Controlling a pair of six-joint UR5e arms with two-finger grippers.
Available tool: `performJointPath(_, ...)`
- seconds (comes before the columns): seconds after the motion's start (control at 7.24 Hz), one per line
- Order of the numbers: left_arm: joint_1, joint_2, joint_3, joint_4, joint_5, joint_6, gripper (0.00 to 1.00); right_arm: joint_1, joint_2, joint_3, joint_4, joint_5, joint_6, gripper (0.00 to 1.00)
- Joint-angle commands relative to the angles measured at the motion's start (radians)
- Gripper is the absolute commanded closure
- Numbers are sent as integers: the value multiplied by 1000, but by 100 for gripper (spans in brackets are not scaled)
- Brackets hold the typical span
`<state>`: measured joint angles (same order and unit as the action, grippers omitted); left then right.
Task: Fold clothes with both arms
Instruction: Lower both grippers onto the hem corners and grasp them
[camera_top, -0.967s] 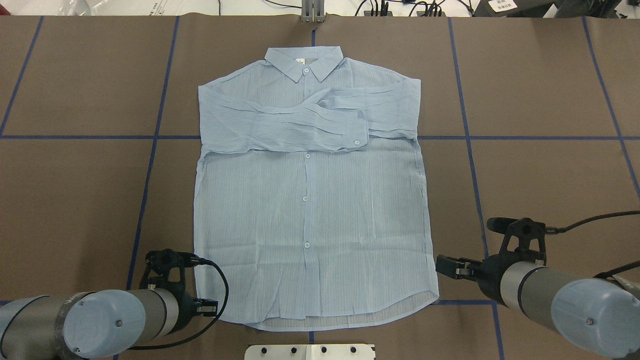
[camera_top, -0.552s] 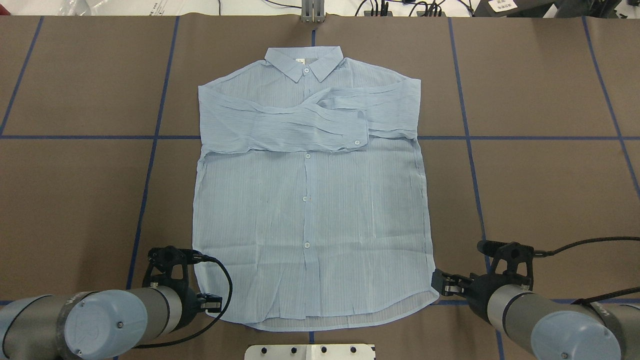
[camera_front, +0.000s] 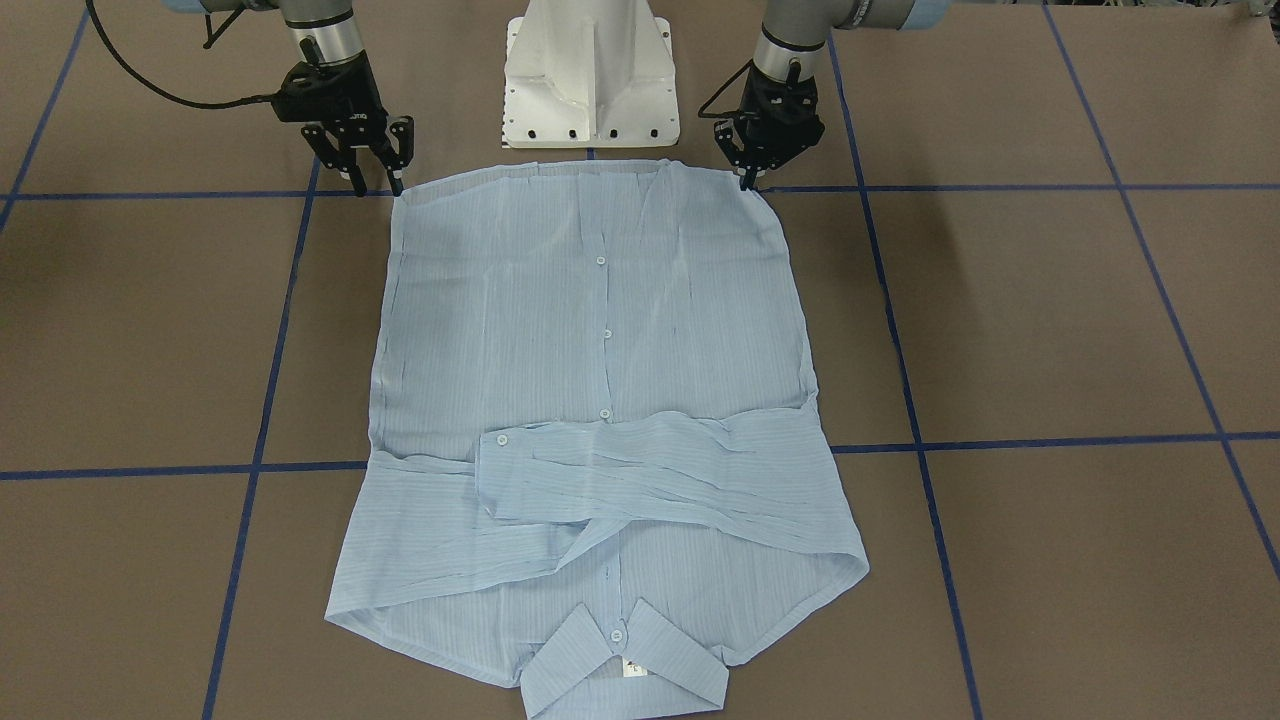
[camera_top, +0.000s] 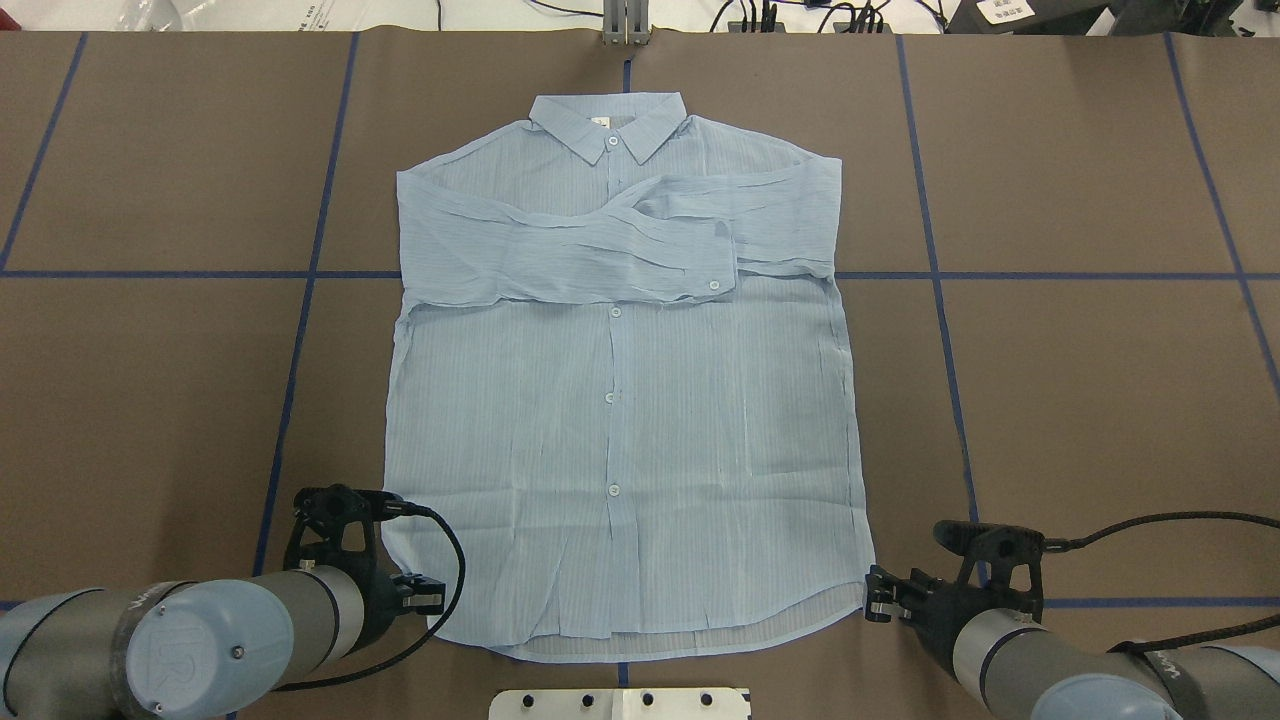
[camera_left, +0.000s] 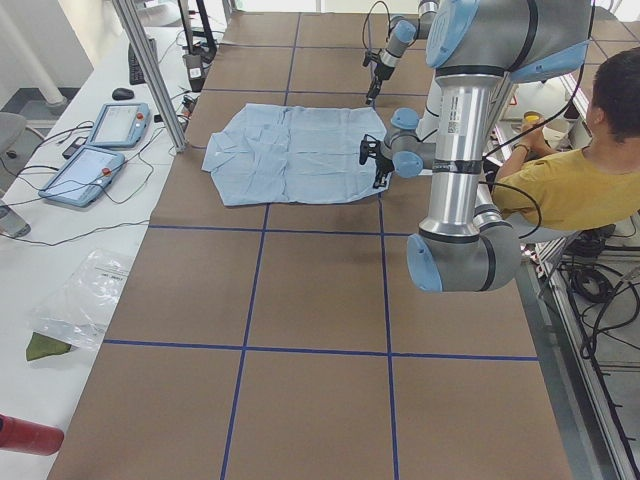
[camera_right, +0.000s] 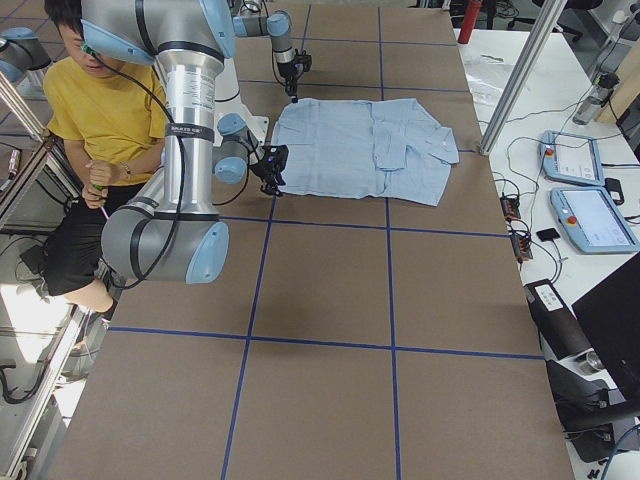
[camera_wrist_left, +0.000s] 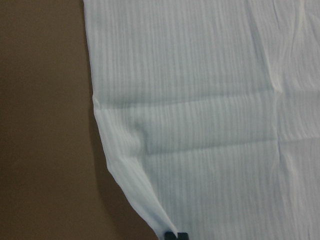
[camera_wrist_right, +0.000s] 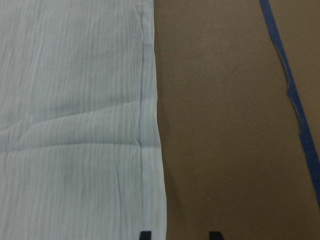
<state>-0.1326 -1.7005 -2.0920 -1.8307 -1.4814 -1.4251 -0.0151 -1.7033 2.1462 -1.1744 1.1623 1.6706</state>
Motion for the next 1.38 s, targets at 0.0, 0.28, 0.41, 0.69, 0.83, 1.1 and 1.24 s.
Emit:
performJointPath(0.0,-1,1,-3,-1,4,0,100,-25,11,-29,-2,-42,1,58)
performJointPath(0.28,-2,2,-5,1,4,0,100,-28,43,-57,-2,-55,1,60)
performJointPath(0.41,-4,5,-13,1,4,0,100,-32,45,-60,-2,-59,1,60)
performJointPath(0.69,-5,12,-28,1,4,0,100,-39,48,-60,-4,-67,1,87)
performJointPath(0.83,-5,12,-30,1,4,0,100,-40,51,-60,-10,-69,21,100)
performJointPath(1.1,-5,12,-31,1,3,0,100,-37,51,-37,-11,-69,38,100)
performJointPath(1.24,-7,13,-63,2,-3,2,100,-31,34,28,-28,-55,38,100)
